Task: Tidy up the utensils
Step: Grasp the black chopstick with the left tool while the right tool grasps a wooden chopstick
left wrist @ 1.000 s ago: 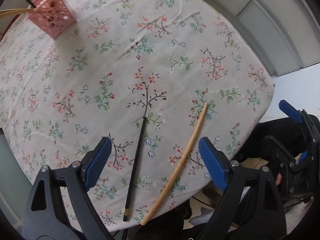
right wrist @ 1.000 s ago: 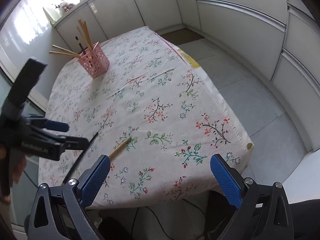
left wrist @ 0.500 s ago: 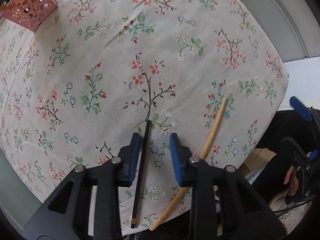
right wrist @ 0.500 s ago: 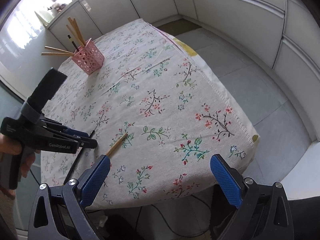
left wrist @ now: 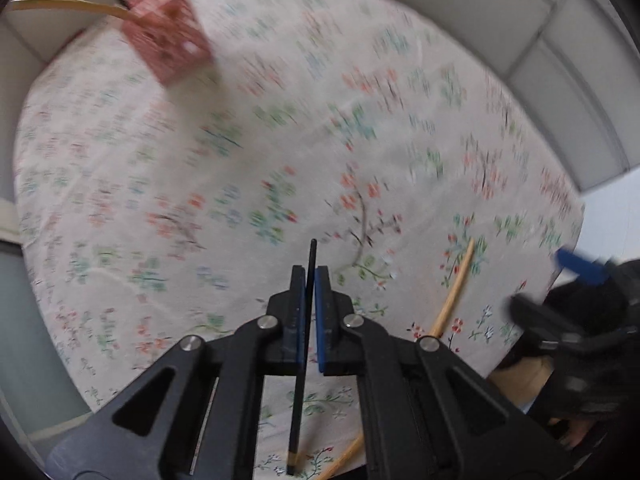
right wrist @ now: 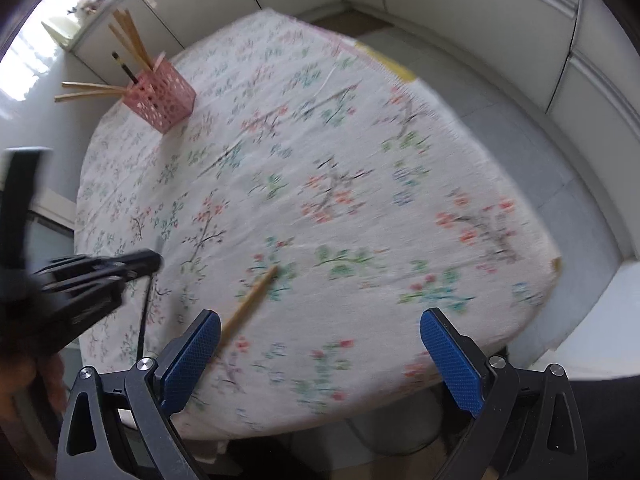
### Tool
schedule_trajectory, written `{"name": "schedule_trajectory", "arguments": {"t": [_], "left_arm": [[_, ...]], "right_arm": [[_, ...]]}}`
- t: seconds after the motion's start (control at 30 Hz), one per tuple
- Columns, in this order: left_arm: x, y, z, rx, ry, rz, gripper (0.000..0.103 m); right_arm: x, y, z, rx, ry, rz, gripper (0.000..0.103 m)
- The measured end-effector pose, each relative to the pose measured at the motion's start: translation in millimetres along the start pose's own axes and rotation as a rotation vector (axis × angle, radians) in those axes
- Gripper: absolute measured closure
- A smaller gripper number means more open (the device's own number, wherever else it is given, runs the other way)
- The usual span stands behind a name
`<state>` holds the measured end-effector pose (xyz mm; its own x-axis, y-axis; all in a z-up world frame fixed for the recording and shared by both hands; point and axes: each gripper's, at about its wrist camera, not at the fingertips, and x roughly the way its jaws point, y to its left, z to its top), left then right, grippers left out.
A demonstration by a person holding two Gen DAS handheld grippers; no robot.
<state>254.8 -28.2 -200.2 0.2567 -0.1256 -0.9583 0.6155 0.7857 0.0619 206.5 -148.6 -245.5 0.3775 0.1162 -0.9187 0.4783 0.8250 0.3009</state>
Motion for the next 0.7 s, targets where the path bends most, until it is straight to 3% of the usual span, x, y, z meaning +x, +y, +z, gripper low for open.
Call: {"name": "schedule_trajectory", "arguments": {"t": [0.13,0.27,0.33,0.37,0.47,0.53,0.63,0.7], "left_arm": [[-40.3,18.0,-8.9,-0.034,-0.118,0.05,0.098],[-69.6,36.0,-13.2,-0.089,-0.199,0.079,0.098],[-76.0,43.6,-16.0,-0.111,-0.222,0.087,0.098],[-76.7,46.5,-17.6,-0.118,-0.224,0.079,0.098],[-60.2,45.0,-14.0,-0.122,-0.163,0.031,0.098],[-41.1,43.9,-13.0,-0.151,-0.119,0.008,0.098],[-8.4,43.3,-8.8,-0.202,0.001,-0.096,0.088],[11.2,40.2,-1.6,-0.222,0.053,-0.112,0.079]], "right_arm": [[26.4,27.5,1.7,0.071,0.117,-0.077,0.019],[34.8,43.6,4.3,0.156,0.123,-0.161,0.025],[36.6,48.5,7.3,0.202,0.123,-0.186,0.034],[37.4,52.9,8.7,0.199,0.122,-0.204,0.045],[40.2,58.9,11.3,0.173,0.117,-0.192,0.092],[41.7,59.0,14.6,0.154,0.11,-0.154,0.095],[43.4,53.1,25.5,0.125,0.1,-0.096,0.097],[43.5,47.1,39.7,0.092,0.097,-0.066,0.097]]}}
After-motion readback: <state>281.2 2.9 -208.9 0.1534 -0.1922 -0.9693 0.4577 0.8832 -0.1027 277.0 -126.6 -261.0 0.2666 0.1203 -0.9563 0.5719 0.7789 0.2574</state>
